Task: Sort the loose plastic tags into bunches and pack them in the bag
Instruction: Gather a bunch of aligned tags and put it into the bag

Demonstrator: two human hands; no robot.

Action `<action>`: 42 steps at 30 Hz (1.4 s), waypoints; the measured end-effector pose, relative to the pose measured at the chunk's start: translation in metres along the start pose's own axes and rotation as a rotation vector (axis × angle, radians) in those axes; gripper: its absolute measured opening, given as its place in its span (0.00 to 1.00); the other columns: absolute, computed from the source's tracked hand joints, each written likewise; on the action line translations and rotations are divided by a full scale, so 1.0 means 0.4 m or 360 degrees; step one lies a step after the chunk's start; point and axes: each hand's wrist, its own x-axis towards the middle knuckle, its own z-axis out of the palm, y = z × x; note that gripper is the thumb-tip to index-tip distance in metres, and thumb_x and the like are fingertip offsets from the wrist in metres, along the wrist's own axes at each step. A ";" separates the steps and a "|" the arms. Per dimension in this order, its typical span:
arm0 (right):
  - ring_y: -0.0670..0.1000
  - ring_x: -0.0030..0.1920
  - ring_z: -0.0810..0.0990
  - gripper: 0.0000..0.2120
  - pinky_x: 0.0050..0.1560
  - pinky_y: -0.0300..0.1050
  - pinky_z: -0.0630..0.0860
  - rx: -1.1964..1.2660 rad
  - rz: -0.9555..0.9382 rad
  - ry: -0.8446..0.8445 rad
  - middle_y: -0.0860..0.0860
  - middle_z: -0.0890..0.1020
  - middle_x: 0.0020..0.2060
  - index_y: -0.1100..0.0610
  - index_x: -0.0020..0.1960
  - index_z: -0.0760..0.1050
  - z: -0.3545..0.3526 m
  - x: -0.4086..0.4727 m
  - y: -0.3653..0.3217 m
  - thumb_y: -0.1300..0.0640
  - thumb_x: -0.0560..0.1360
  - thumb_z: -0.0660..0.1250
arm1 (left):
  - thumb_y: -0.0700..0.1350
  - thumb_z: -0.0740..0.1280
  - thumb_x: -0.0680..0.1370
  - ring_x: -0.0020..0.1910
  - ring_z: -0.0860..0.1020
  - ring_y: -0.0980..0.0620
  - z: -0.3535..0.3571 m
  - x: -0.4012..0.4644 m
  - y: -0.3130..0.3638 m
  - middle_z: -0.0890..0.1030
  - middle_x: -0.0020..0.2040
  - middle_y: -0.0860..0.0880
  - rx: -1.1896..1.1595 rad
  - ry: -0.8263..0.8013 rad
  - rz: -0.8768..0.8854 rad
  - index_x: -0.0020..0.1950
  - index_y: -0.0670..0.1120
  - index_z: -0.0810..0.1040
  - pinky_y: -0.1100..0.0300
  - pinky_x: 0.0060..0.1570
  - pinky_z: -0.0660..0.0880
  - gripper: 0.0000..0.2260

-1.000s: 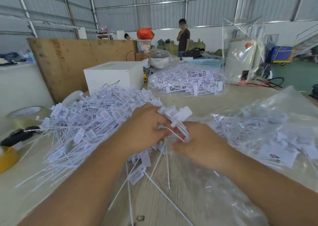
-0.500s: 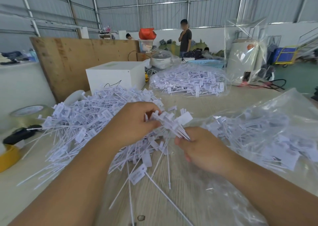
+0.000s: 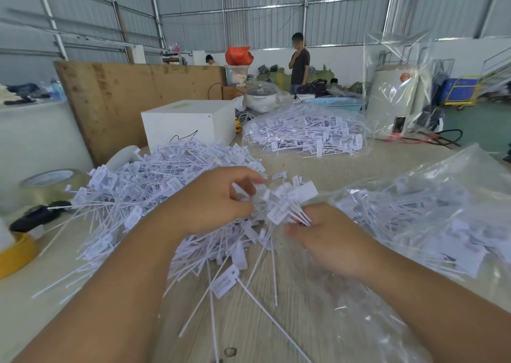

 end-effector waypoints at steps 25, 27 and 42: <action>0.42 0.23 0.67 0.18 0.24 0.35 0.61 -0.0209 0.0015 -0.0006 0.45 0.70 0.22 0.51 0.27 0.66 0.035 -0.018 -0.005 0.50 0.73 0.66 | 0.48 0.78 0.69 0.61 0.77 0.53 0.050 0.008 -0.015 0.78 0.63 0.55 0.0481 -0.0306 0.0001 0.70 0.56 0.72 0.50 0.61 0.74 0.32; 0.42 0.23 0.67 0.19 0.24 0.35 0.62 -0.0184 -0.0012 -0.0019 0.44 0.70 0.22 0.50 0.26 0.67 0.034 -0.019 -0.009 0.49 0.73 0.67 | 0.52 0.77 0.69 0.62 0.75 0.54 0.064 0.018 -0.015 0.77 0.63 0.55 0.0574 -0.0178 0.0049 0.71 0.55 0.71 0.52 0.62 0.72 0.32; 0.48 0.31 0.74 0.08 0.30 0.41 0.67 -0.0413 0.0156 -0.0064 0.47 0.74 0.31 0.52 0.34 0.69 0.033 -0.021 -0.015 0.53 0.68 0.67 | 0.60 0.74 0.66 0.43 0.76 0.53 0.064 0.012 -0.002 0.76 0.44 0.56 0.0891 -0.0034 -0.0177 0.48 0.56 0.74 0.59 0.37 0.69 0.17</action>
